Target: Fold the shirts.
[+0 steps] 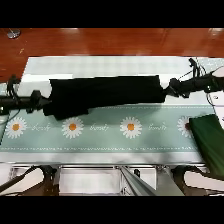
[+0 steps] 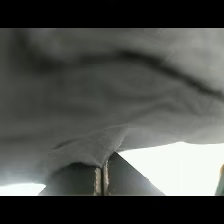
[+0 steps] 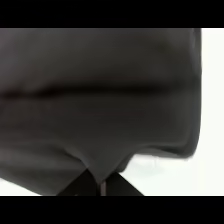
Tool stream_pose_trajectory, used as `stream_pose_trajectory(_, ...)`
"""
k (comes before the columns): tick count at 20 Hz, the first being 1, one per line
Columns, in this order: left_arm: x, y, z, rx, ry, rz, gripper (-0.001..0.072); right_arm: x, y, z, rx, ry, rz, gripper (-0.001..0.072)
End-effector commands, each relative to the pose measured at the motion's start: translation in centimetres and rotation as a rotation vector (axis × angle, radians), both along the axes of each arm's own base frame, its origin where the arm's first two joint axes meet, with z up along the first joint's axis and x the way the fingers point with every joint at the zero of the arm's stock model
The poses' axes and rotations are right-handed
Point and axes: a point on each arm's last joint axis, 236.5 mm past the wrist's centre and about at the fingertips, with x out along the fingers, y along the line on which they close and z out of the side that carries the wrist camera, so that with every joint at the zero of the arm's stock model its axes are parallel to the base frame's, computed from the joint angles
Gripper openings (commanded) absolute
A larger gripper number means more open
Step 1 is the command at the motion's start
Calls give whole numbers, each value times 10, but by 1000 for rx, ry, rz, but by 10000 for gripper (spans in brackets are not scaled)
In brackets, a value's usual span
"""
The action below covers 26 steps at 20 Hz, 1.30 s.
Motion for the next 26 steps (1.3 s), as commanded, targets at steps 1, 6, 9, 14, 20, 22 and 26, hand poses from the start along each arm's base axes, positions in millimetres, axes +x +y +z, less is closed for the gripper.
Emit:
stream_pose_trajectory(1, 63, -2, 2, 13, -54, 17, 30, 50, -2, 10, 51, -55, -59, 38)
stream_pose_trajectory(6, 130, -15, -18, 10, -53, 2, 29, 88, -2, -21, 76, -18, -67, 38)
stream_pose_trajectory(9, 148, -11, -36, -10, -18, 26, 30, 107, 3, -35, 119, -12, -97, 38)
stream_pose_trajectory(14, 138, -1, -33, 1, 8, -51, 703, 120, 3, -30, 183, -29, -73, 626)
stream_pose_trajectory(20, 81, 94, -9, 185, 182, -18, 701, 76, -83, -62, -11, 188, -125, 626)
stream_pose_trajectory(22, 77, 90, 0, 213, 136, -13, 701, 64, -80, -79, -35, 252, -100, 626)
stream_pose_trajectory(26, 78, 31, 17, 224, -39, -15, 701, 62, -29, -94, 46, 293, -16, 625)
